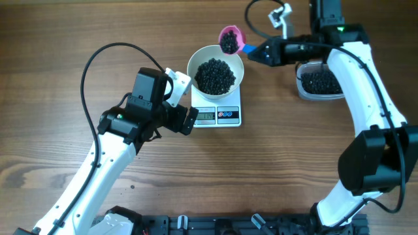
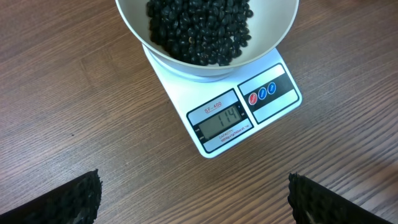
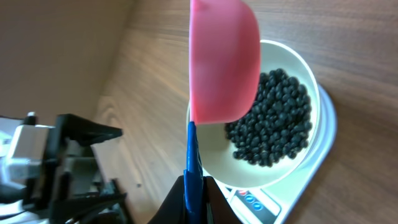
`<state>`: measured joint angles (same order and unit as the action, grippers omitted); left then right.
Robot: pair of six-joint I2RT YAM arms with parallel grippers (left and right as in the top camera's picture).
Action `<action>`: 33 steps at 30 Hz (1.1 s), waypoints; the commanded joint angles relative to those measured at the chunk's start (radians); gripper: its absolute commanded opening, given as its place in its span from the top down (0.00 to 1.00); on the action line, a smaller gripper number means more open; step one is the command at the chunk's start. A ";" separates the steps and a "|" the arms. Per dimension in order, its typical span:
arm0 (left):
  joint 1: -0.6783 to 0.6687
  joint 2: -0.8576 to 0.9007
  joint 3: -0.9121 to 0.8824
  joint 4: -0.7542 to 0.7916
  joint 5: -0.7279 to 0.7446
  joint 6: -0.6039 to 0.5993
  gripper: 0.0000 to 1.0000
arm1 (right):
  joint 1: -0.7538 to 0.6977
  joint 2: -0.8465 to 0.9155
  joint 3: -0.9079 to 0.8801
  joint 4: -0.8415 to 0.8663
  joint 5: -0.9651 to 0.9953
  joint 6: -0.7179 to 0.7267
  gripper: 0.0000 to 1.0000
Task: Scoop item into bowl and weigh 150g on scale
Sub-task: 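Move the filled pink scoop over the white bowl with the right gripper, then tip the scoop over the bowl to pour beans in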
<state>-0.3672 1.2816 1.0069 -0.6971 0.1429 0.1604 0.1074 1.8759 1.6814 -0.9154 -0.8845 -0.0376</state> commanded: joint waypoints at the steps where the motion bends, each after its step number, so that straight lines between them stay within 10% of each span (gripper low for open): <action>1: 0.006 -0.012 -0.006 0.000 -0.006 0.013 0.00 | 0.051 0.011 0.047 -0.009 0.165 -0.002 0.96; 33: 0.006 -0.012 -0.006 0.000 -0.006 0.013 0.00 | 0.274 -0.012 0.050 0.003 0.650 -0.310 0.96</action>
<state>-0.3672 1.2816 1.0069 -0.6971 0.1429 0.1604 0.3542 1.8759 1.7027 -0.9195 -0.3153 -0.2676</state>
